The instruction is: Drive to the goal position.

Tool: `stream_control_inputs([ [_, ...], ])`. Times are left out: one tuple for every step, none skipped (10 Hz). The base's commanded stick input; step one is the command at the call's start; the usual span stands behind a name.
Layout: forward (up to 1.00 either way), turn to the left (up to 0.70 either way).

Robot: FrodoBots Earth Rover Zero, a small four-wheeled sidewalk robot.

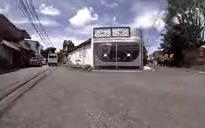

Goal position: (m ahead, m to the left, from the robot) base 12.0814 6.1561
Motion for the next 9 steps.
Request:
stream_control_inputs([
  [0.7, 0.12],
  [0.7, 0.12],
  [0.7, 0.12],
  [0.7, 0.12],
  [0.7, 0.12],
  [0.7, 0.12],
  [0.7, 0.12],
  [0.7, 0.12],
  [0.7, 0.12],
])
